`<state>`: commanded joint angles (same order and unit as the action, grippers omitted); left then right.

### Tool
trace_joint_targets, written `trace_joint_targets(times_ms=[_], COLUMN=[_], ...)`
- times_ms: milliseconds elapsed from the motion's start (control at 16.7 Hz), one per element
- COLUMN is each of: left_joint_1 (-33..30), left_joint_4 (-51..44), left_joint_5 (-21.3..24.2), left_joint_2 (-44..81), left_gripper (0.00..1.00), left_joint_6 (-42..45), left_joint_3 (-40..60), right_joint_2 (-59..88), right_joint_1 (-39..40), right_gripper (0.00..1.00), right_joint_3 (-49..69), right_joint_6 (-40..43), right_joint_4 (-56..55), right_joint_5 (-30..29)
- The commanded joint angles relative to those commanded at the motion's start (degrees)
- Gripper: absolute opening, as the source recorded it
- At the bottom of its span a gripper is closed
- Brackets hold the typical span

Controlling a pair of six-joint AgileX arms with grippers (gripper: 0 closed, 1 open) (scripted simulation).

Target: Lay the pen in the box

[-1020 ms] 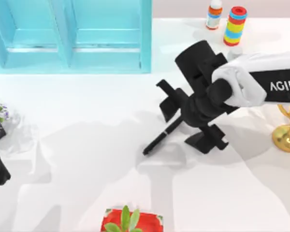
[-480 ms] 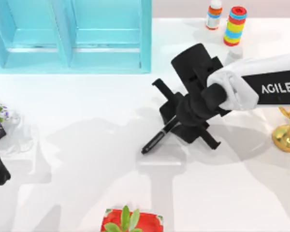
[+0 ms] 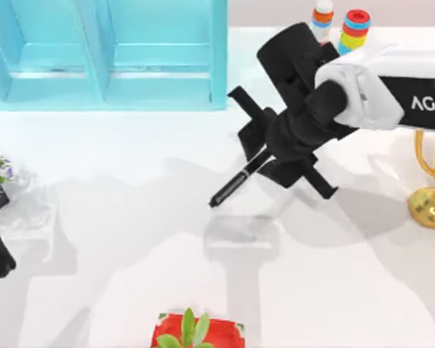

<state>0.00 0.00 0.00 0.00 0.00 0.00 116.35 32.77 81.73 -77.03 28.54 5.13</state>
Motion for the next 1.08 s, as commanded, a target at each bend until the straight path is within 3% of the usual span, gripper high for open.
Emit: trace_joint_targets(times_ms=[240, 660, 840, 1080], left_joint_1=[0.0, 0.0, 0.0, 0.0], left_joint_4=[0.0, 0.0, 0.0, 0.0], left_joint_5=[0.0, 0.0, 0.0, 0.0], left_joint_2=[0.0, 0.0, 0.0, 0.0], left_gripper=[1.0, 1.0, 1.0, 1.0], left_joint_6=[0.0, 0.0, 0.0, 0.0], left_joint_3=[0.0, 0.0, 0.0, 0.0], right_joint_2=[-3.42, -4.37, -7.72, -14.27], right_joint_1=[0.07, -1.77, -9.0, -26.6], right_gripper=[0.0, 0.0, 0.0, 0.0], right_joint_3=[4.61, 6.36, 10.18, 11.9], right_joint_6=[0.09, 1.54, 6.29, 14.66], right_joint_4=[7.87, 8.54, 9.07, 10.26], right_joint_5=[0.6, 1.05, 2.29, 5.13])
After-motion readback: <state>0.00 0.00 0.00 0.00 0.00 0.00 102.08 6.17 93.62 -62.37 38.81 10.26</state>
